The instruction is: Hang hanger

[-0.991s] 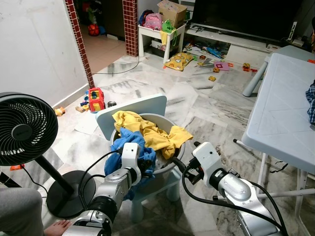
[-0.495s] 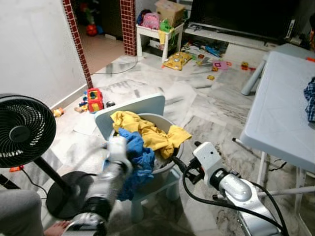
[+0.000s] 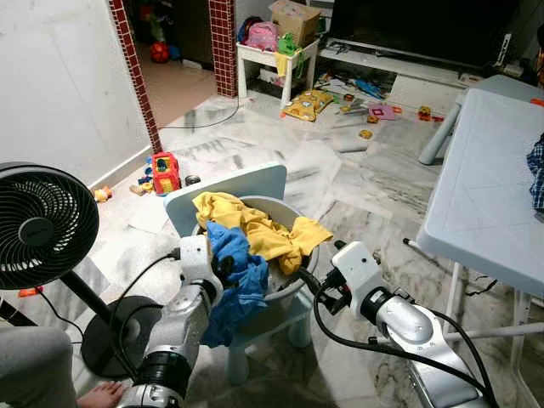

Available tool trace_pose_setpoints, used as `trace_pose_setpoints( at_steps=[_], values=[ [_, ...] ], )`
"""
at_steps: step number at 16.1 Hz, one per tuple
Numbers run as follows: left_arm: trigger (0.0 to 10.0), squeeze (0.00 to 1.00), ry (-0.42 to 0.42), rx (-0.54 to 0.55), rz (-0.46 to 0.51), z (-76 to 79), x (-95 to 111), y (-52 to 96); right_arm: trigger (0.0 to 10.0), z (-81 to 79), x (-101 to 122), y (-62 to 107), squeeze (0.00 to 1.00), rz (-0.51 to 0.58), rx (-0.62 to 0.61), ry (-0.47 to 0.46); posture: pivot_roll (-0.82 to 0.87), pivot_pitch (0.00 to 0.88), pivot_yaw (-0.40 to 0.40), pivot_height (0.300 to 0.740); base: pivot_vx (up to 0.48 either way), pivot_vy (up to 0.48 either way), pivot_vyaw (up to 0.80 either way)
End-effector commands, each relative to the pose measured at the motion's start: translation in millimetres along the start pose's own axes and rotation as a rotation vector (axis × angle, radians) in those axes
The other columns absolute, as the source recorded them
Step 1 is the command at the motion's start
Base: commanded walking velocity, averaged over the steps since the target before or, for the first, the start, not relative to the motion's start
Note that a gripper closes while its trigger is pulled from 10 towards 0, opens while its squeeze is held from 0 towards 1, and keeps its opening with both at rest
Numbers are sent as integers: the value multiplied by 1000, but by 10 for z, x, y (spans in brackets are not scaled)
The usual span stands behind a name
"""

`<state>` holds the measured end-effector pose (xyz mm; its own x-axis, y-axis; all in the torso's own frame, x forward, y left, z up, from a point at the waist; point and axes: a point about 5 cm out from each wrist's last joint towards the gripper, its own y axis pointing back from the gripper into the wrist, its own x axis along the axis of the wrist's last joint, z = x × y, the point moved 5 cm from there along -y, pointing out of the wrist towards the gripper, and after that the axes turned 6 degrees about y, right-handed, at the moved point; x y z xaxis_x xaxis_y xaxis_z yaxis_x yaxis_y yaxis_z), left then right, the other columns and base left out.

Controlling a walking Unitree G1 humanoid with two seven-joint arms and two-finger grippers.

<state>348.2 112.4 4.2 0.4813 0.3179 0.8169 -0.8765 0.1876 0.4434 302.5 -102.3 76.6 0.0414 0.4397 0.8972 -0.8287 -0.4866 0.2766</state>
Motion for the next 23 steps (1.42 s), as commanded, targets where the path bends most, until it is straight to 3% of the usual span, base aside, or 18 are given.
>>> trace_pose_setpoints(
  at_steps=[1, 8, 15, 16, 17, 18, 23],
  values=[
    [10000, 1000, -17, -14, -43, 47, -92, -11, 10000, 32, 13, 15, 0, 0, -10, 5, -227, 0, 7, 740, 0, 0, 0],
    [10000, 1000, -15, -49, -92, 241, -217, -1, 10000, 2, -61, 238, 0, -40, -20, -5, -266, 64, 15, 740, 0, 0, 0],
    [10000, 1000, 0, -19, -116, 190, -209, -43, 10000, -97, -146, 405, 0, -92, 8, -25, -283, 113, 4, 740, 0, 0, 0],
    [824, 1000, 14, -19, -125, 165, -212, -59, 10000, -102, -145, 426, 0, -97, 11, -24, -288, 118, 2, 740, 0, 0, 0],
    [0, 678, 21, -34, -132, 166, -210, -73, 10000, -99, -144, 424, 0, -98, 11, -24, -288, 118, 2, 740, 0, 0, 0],
    [0, 0, 16, -43, -141, 172, -214, -80, 10000, -97, -143, 425, 0, -98, 11, -24, -290, 122, 3, 740, 0, 0, 0],
    [0, 0, 13, -37, -153, 99, -176, -118, 10000, -117, -134, 418, 0, -106, 16, -29, -293, 121, 10, 740, 0, 0, 0]
  ],
)
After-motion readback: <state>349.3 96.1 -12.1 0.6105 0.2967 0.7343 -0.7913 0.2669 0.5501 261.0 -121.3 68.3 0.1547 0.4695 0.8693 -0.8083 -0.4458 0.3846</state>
